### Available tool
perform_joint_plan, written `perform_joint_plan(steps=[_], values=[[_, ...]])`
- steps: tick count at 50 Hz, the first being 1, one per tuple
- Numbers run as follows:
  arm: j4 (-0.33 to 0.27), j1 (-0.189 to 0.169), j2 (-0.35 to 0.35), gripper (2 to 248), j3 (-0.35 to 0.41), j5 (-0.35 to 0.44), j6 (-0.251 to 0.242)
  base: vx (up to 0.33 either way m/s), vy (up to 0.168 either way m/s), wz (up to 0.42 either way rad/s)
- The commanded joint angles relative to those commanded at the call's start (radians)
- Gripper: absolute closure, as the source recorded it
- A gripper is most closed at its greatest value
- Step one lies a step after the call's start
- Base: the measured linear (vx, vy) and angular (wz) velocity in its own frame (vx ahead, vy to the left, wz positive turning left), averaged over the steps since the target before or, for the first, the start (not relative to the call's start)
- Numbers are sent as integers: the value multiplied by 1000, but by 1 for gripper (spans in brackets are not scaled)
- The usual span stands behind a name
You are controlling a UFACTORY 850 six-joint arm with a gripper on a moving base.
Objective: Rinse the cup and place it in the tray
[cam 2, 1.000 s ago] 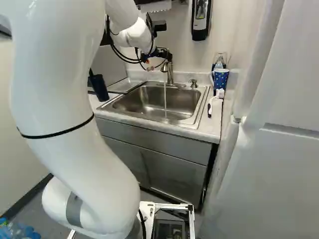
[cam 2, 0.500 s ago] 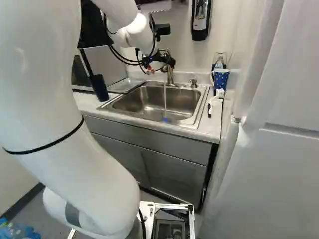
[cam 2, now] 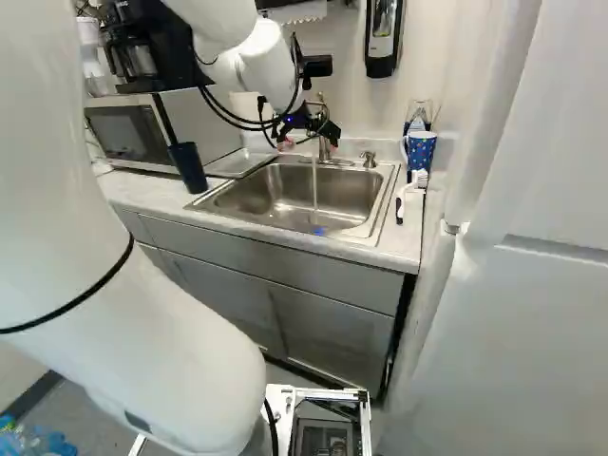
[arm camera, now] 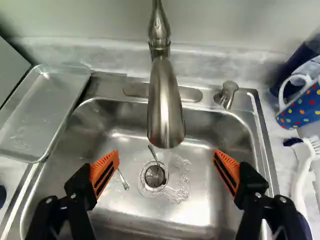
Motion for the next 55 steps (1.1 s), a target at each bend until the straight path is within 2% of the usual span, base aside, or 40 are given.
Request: perform_joint_plan(steps=[26, 55], values=[[0, -26, 141, 3, 128, -170, 0, 0, 0, 0], [0, -28, 149, 3, 135, -175, 0, 0, 0, 0]])
